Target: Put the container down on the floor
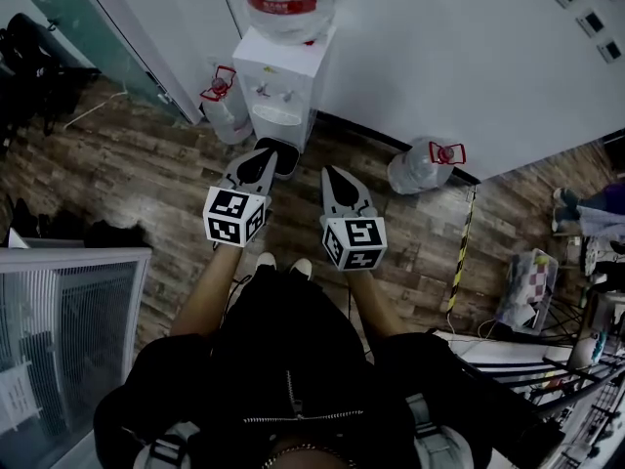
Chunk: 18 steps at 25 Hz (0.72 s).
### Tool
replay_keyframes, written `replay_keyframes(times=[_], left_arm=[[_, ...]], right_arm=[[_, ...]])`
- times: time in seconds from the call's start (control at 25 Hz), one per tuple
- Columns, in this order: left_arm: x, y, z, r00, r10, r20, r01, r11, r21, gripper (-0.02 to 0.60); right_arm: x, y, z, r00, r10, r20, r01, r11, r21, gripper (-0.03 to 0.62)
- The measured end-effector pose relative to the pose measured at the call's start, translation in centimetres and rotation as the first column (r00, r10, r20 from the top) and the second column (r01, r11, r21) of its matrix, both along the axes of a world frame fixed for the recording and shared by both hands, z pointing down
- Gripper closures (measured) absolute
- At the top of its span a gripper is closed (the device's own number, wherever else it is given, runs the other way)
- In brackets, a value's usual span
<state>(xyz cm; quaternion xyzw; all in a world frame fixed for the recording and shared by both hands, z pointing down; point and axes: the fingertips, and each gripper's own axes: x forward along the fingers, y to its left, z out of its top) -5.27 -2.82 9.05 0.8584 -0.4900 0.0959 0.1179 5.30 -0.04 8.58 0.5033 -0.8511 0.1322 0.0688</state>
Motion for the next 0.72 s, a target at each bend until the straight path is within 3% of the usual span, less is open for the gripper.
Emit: replay_keyframes(times=[0.72], left_arm=[[-2.5, 2.3, 0.5, 1.000, -0.022, -0.002, 0.022, 1.000, -0.021, 0.566]], right_arm=[[-3.2, 1.2, 0.2, 0.998, -0.054, -0.019, 0.054, 0.998, -0.012, 0.585]])
